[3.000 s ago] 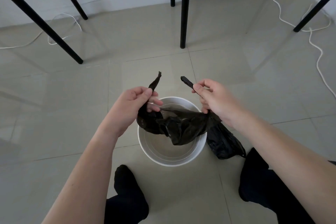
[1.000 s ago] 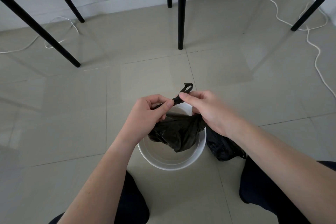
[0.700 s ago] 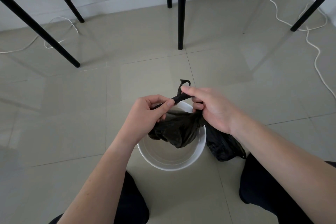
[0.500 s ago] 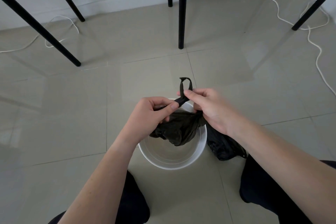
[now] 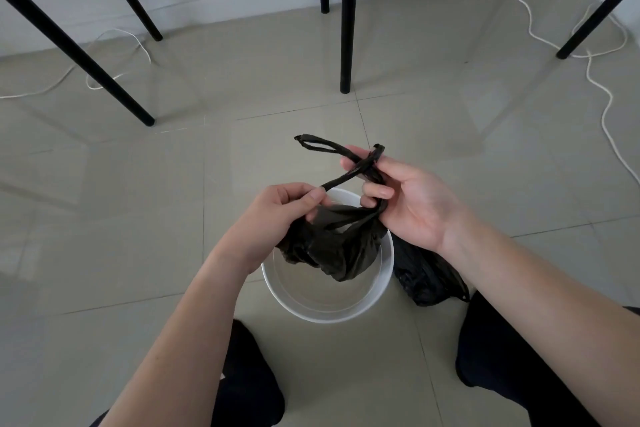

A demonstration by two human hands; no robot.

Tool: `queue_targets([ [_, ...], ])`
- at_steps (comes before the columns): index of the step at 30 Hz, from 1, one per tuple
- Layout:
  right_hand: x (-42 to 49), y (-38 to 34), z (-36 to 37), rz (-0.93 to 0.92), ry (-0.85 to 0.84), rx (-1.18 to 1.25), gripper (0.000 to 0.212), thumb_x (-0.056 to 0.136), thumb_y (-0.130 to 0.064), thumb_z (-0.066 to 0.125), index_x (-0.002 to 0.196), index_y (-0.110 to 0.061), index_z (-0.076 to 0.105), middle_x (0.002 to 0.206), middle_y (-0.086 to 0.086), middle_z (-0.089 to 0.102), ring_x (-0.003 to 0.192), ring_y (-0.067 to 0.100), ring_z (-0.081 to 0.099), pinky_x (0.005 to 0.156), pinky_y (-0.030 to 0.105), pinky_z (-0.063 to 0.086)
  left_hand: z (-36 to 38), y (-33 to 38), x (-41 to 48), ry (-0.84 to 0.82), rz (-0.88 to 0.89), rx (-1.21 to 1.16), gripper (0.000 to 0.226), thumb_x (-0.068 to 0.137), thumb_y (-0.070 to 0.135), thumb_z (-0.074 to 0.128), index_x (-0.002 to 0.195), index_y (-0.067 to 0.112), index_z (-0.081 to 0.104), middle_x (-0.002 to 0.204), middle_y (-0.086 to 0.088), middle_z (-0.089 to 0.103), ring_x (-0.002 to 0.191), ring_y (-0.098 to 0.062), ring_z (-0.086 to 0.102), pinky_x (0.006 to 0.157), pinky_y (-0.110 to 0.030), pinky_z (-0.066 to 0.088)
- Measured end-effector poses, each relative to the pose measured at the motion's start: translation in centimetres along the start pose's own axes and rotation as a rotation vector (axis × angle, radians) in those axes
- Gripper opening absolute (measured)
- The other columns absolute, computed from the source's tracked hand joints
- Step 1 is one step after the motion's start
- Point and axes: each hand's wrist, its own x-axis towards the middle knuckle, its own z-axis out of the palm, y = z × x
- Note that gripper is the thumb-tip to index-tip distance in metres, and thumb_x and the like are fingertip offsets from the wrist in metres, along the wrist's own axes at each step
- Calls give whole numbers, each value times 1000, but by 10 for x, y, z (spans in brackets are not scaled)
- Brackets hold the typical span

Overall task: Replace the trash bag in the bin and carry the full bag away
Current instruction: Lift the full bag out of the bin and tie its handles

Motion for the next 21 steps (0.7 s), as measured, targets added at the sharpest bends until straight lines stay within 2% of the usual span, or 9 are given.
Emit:
queue_targets([
  [4,-1,-5,-2,8,-38,-80,36,106,-16,42,125,-4,70,99,5,72,60,10,35,68,27,30,-1,3,1,-64,-44,-329,24,109,27,54,92,14,65,87,-4,65,86,-21,63,76,-35,52],
  [7,-2,-7,-4,-57,-59,-282,39,107,-12,39,121,0,73,93,8,71,64,13,36,70,29,29,-1,3,2,-46,-69,-449,19,110,17,50,96,14,62,77,-1,57,79,-19,63,76,-37,47],
  [10,-6,-9,-3,-205,-48,-726,35,108,-20,46,107,-15,80,79,3,58,70,15,40,77,32,29,-2,4,2,1,-81,-416,20,108,26,56,93,16,66,72,0,44,66,-17,50,65,-34,37],
  [12,-7,-8,-2,-301,-28,-1070,33,108,-25,51,98,-27,82,91,0,56,77,13,52,79,30,35,-4,5,1,42,-81,-409,23,107,28,59,91,15,68,67,3,38,62,-14,43,63,-31,33],
  [14,-5,-5,-3,-373,26,-1267,30,107,-25,54,95,-27,82,102,-9,56,81,14,57,74,26,41,-4,5,1,45,-73,-387,23,107,27,59,92,13,69,66,4,37,61,-12,42,62,-29,34],
  [17,-3,4,-4,-519,130,-1431,29,105,-23,56,91,-8,77,100,-9,52,70,17,52,62,29,38,-3,4,1,9,-72,-333,24,107,27,58,97,11,72,66,3,40,60,-13,44,64,-32,35],
  [19,-3,8,-4,-620,186,-1450,29,105,-21,57,88,-6,74,99,-6,51,66,19,50,60,31,38,-4,4,1,-22,-86,-267,31,109,32,55,104,10,77,67,1,46,60,-15,46,66,-34,37],
  [21,-5,9,-2,-698,215,-1445,25,105,-21,57,94,-8,76,100,-3,52,65,19,50,60,29,37,-5,3,2,-46,-115,-199,41,109,40,52,112,11,81,70,-2,55,62,-19,49,67,-36,41],
])
